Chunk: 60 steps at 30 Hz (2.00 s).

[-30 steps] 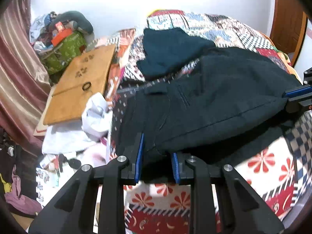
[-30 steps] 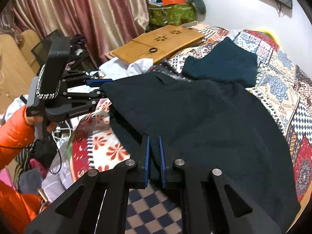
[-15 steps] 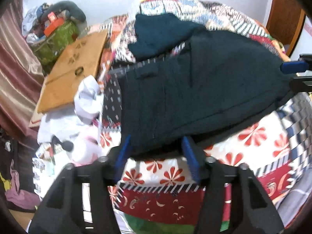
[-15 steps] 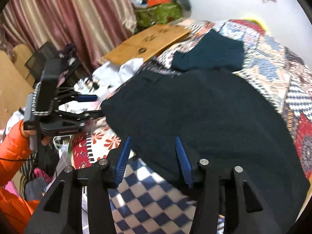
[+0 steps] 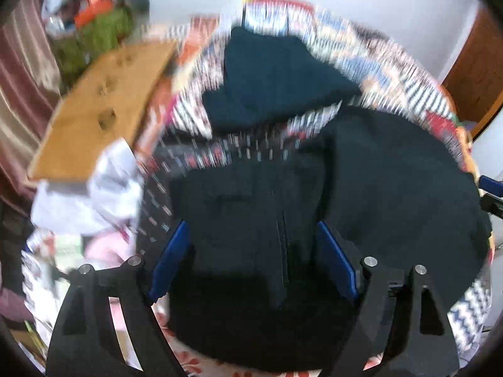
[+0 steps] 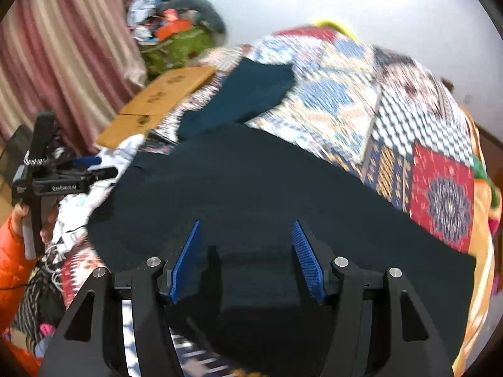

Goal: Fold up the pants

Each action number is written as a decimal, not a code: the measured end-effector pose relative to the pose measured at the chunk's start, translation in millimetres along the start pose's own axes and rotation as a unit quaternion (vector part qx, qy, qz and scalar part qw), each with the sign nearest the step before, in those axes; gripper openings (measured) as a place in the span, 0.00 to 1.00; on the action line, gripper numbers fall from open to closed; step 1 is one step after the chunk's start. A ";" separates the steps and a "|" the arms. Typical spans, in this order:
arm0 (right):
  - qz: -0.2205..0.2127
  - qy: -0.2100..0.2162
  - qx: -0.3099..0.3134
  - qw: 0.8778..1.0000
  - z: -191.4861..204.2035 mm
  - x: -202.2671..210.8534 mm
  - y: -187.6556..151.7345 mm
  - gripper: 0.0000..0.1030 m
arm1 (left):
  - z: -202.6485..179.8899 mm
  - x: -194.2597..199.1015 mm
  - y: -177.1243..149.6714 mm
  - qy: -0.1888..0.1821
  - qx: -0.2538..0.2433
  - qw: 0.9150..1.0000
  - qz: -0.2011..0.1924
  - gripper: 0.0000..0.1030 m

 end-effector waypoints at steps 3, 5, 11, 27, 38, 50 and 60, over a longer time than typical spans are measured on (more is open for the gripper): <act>0.037 -0.012 -0.034 0.999 -17.9 -14.4 -25.9 0.54 | -3.0 -29.4 -25.9 0.010 -0.005 0.999 0.042 0.81; 0.017 -0.010 -0.037 0.999 -24.8 -5.3 -39.3 0.55 | 2.2 -27.3 -37.3 -0.002 0.025 0.999 0.033 0.82; -0.003 -0.031 -0.072 0.997 -39.2 31.4 -62.6 0.60 | 8.9 -8.5 -47.0 0.001 0.015 0.999 0.048 0.86; -0.081 -0.152 -0.249 0.953 -170.3 132.5 -128.4 0.60 | -91.2 -0.2 41.4 -0.052 -0.031 0.998 0.016 0.85; -0.085 -0.185 -0.316 0.927 -221.4 145.3 -166.9 0.49 | -133.4 -29.4 35.6 -0.073 -0.042 0.996 0.028 0.93; -0.055 -0.246 -0.255 0.933 -229.0 124.1 -161.4 0.09 | -137.9 -22.3 30.7 -0.047 -0.055 0.997 0.009 0.97; -0.052 -0.254 -0.257 0.931 -224.6 136.3 -157.9 0.07 | -146.8 -9.4 32.7 -0.008 -0.110 0.994 -0.010 1.00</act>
Point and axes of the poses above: each gripper's, at about its wrist camera, not at the fingertips, and x roughly against the way its jaws point, z to its left, y to its top, the point moved 3 cm from there along -x, roughly the way its jaws point, and after that the axes turned 8 degrees about -z, right-handed, at the moved point
